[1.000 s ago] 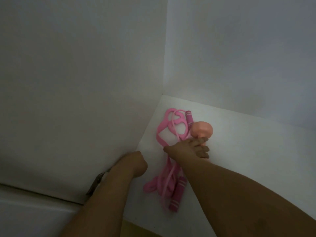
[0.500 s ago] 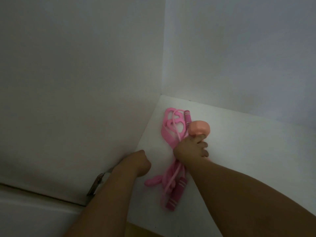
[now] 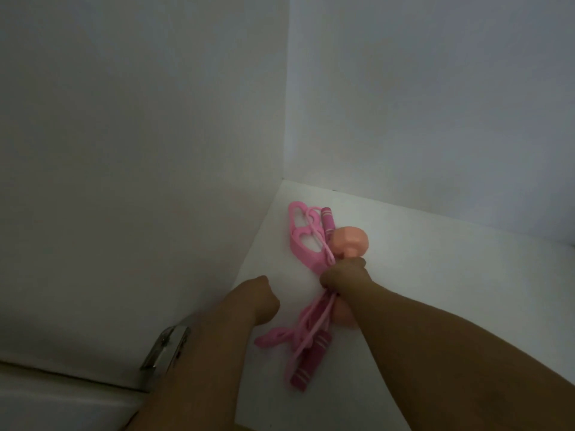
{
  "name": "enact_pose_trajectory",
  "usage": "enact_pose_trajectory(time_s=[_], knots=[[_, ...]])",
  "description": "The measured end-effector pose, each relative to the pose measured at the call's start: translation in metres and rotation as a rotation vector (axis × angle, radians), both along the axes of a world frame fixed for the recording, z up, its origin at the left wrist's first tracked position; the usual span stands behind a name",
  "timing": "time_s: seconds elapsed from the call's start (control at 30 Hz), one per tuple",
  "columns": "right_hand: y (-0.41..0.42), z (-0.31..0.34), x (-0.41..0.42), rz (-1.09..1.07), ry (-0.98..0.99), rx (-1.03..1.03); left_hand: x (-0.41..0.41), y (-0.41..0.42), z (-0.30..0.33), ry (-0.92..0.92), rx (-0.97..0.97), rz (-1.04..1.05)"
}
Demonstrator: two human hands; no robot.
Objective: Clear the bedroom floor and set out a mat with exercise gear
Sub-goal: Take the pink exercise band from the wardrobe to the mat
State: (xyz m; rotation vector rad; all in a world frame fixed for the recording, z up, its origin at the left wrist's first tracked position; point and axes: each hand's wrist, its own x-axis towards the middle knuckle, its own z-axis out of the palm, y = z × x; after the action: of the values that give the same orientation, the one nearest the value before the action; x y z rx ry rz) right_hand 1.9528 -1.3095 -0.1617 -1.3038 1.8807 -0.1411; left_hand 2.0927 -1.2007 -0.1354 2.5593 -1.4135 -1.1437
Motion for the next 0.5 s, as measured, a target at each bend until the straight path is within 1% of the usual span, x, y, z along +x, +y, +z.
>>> enact_pose_trajectory(time_s=[0.1,0.17,0.33,0.5], knots=[[-0.003,-0.002,0.002,-0.025,-0.03,-0.003,-0.003,-0.004,-0.003,0.007,-0.005,-0.002],[-0.004,-0.002,0.002,-0.027,0.001,-0.03,-0.002,-0.006,-0.008,0.006,0.002,-0.001],[-0.001,-0.005,0.005,0.113,0.139,-0.131,0.002,-0.014,-0.013,0.006,-0.007,-0.001],[-0.007,-0.01,0.006,0.137,0.16,-0.135,0.007,-0.017,-0.014,-0.048,-0.035,-0.009]])
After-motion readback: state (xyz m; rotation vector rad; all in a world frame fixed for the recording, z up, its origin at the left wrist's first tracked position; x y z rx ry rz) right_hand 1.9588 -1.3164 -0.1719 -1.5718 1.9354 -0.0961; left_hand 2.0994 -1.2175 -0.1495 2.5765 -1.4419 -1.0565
